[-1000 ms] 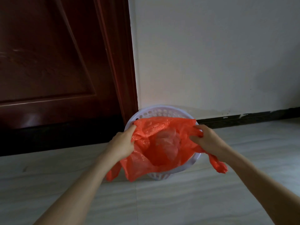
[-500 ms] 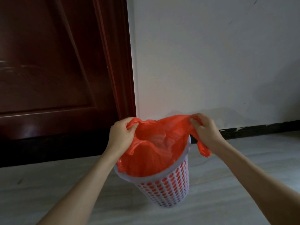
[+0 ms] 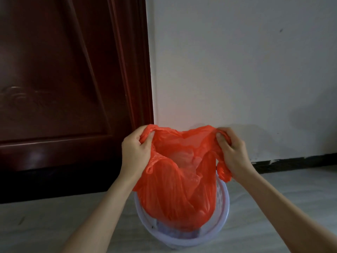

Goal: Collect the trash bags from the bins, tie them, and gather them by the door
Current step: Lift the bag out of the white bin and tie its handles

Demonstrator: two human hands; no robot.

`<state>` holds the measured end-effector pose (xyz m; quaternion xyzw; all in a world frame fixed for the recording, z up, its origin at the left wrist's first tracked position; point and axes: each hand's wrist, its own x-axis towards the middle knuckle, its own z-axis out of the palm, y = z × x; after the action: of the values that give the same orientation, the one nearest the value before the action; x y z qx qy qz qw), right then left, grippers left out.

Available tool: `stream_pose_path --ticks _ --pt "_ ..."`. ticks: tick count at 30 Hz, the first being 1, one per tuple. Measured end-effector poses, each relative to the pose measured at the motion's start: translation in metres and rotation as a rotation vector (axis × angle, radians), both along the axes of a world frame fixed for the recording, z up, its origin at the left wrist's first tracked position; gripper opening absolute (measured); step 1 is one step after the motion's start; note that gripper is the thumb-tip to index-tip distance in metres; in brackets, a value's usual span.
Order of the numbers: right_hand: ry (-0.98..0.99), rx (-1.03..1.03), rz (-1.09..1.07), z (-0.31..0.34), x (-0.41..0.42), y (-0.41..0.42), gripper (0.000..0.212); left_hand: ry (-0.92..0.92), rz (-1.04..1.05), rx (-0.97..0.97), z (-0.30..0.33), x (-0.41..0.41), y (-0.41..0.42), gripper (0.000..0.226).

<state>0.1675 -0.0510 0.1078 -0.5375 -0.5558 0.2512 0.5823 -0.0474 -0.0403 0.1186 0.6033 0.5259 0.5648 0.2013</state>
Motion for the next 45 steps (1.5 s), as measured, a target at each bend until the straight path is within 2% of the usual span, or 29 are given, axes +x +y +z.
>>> stream_pose_path --ticks 5,14,19,23,26,31,34,37,39,42,43,45 --pt "0.001 0.117 0.038 0.048 -0.024 0.014 0.016 -0.039 0.093 0.149 0.038 0.000 0.008 0.020" --pt "0.067 0.351 0.246 0.146 -0.105 0.024 0.029 -0.081 0.273 0.429 0.133 -0.056 -0.004 0.019" --pt "0.144 0.376 0.375 0.177 -0.178 0.018 0.031 0.047 0.391 0.469 0.152 -0.123 -0.032 0.020" --pt "0.206 0.207 0.464 0.141 -0.226 0.017 0.027 0.141 0.469 0.294 0.121 -0.183 -0.055 0.018" --pt "0.190 0.038 0.531 0.083 -0.262 0.005 0.027 0.222 0.516 0.085 0.070 -0.222 -0.079 0.023" --pt "0.037 -0.190 0.524 -0.004 -0.285 -0.007 0.019 0.290 0.516 -0.205 -0.003 -0.254 -0.109 0.021" --pt "-0.087 -0.291 0.424 -0.044 -0.283 -0.015 0.015 0.270 0.524 -0.350 -0.044 -0.261 -0.121 0.021" --pt "-0.224 -0.376 0.276 -0.062 -0.274 -0.019 0.020 0.275 0.428 -0.472 -0.070 -0.254 -0.120 0.019" --pt "-0.308 -0.450 0.269 -0.063 -0.271 -0.021 0.021 0.279 0.336 -0.582 -0.085 -0.257 -0.114 0.022" --pt "-0.528 -0.564 0.365 -0.049 -0.273 -0.015 0.027 0.201 0.129 -0.769 -0.092 -0.269 -0.108 0.055" --pt "-0.541 -0.626 0.422 -0.040 -0.275 -0.011 0.029 0.155 0.045 -0.785 -0.089 -0.273 -0.106 0.066" --pt "-0.395 -0.782 0.600 -0.020 -0.280 -0.003 0.033 0.109 -0.140 -0.788 -0.079 -0.270 -0.100 0.082"
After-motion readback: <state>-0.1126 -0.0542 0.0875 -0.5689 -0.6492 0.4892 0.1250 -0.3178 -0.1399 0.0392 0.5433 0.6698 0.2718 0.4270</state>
